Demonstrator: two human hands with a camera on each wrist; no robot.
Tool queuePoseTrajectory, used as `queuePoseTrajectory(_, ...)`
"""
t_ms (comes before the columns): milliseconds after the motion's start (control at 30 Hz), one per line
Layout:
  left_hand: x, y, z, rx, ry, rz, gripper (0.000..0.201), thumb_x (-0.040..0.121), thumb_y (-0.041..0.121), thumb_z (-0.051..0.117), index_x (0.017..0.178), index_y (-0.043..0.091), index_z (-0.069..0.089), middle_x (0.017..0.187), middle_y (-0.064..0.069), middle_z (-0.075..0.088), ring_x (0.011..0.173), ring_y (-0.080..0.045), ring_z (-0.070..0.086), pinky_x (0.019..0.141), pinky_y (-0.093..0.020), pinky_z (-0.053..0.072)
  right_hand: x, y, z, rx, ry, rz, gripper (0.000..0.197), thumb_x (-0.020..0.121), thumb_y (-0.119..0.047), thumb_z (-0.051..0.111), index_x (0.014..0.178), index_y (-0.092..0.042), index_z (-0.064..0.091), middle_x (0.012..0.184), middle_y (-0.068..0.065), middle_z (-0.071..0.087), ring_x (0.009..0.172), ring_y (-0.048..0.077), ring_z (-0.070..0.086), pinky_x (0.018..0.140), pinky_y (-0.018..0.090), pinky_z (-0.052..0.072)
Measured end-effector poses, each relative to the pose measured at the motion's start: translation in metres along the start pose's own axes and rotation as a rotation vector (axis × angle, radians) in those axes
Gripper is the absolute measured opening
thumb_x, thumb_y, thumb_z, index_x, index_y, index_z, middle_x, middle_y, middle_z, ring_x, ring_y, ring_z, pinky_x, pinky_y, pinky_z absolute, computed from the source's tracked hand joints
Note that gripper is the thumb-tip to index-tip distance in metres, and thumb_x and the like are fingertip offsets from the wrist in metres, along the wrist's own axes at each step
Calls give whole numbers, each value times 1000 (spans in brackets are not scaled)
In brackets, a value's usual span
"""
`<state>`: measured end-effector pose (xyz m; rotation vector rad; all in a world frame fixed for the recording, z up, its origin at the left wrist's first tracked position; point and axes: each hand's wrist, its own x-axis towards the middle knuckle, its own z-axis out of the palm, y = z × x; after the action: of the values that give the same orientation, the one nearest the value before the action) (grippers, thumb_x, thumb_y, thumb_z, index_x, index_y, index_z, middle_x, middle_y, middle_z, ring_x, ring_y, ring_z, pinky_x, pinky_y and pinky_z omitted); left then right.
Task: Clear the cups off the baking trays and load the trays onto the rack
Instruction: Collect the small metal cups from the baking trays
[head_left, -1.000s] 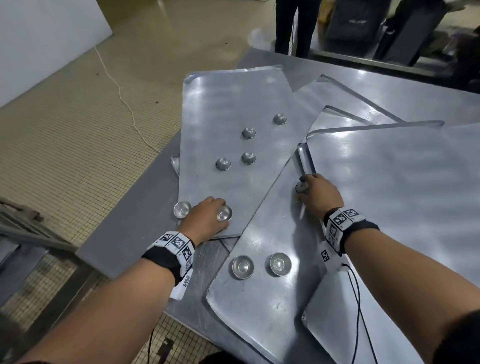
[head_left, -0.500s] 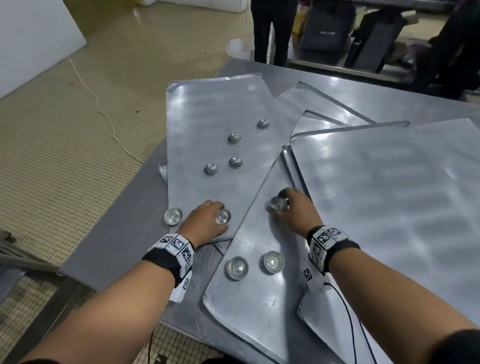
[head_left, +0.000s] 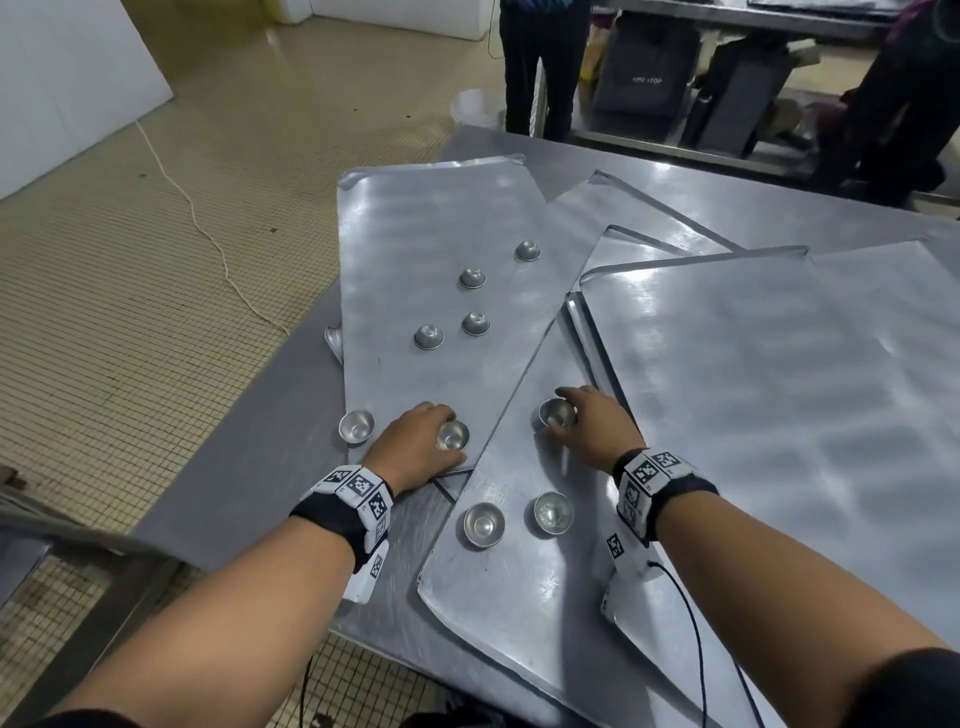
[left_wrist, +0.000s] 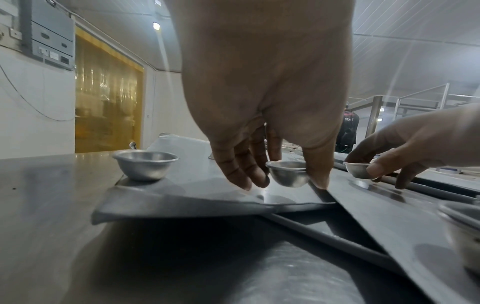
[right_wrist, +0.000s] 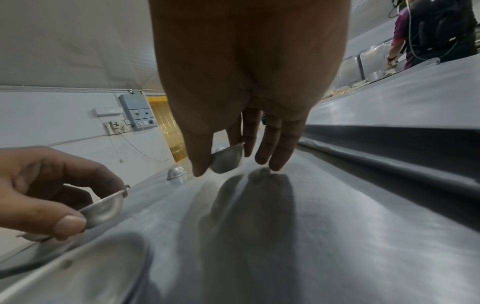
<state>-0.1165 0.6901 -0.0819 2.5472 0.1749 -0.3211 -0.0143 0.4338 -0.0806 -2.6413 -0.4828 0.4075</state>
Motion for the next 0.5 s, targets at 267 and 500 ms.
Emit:
queuePoseTrajectory(267,-23,14,-3,-94,-40,133,51,76,50,81,116,22,64,110,8,63,93,-12,61,82,-34,51,-44,5,0,254,-22,-44,58,75,-51,80,124,-24,66,114,-9,67,100,7,64,88,29,53)
queuePoseTrajectory(500,-46,26,8,-19,-181,242,55,72,56,80,116,27,64,107,12,60,95,-8,59,85,-32,52,-80,10,3,265,-147,-73,52,72,-47,84,119,-33,66,107,-14,69,98,-1,64,85,25,53)
